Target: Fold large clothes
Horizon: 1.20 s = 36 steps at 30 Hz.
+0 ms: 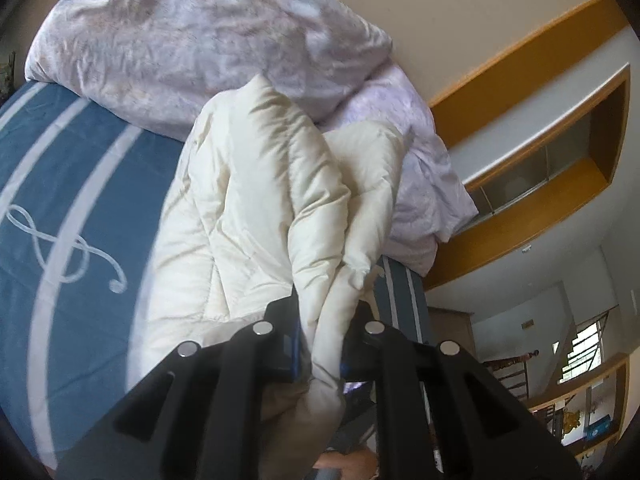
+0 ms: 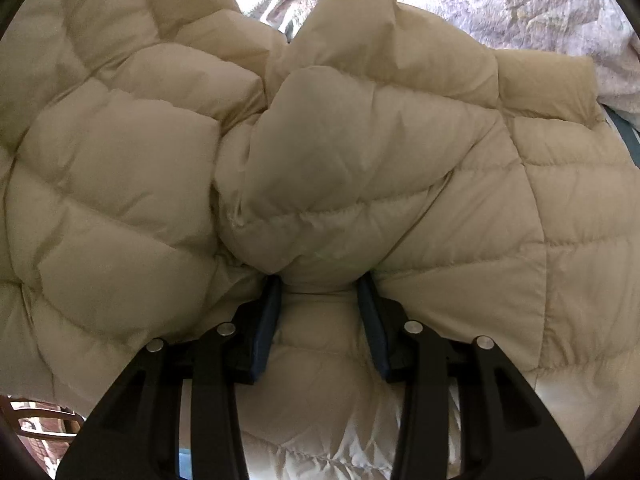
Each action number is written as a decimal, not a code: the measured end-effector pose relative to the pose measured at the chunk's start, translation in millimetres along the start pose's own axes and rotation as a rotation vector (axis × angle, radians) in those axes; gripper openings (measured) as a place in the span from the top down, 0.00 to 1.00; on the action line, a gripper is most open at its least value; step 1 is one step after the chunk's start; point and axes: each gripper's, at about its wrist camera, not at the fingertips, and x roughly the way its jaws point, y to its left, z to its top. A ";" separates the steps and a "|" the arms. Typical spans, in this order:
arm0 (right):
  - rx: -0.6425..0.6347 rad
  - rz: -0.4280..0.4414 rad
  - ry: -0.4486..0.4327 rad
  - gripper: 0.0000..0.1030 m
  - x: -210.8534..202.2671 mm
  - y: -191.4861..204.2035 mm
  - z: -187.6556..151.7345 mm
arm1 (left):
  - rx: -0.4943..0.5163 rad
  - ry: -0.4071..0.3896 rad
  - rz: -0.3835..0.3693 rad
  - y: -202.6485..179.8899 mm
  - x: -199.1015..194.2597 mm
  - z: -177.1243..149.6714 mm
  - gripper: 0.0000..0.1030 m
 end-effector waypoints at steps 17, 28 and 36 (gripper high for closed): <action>-0.040 0.014 -0.066 0.59 -55.6 -26.1 -12.1 | -0.015 0.027 0.061 -38.5 51.9 -21.9 0.87; -0.024 -0.042 -0.063 0.58 -95.8 -97.9 -54.9 | 0.004 0.059 0.057 -72.9 86.5 -41.4 0.87; 0.027 -0.043 -0.077 0.59 -116.7 -126.3 -94.2 | 0.025 0.115 0.058 -98.6 122.6 -59.3 0.87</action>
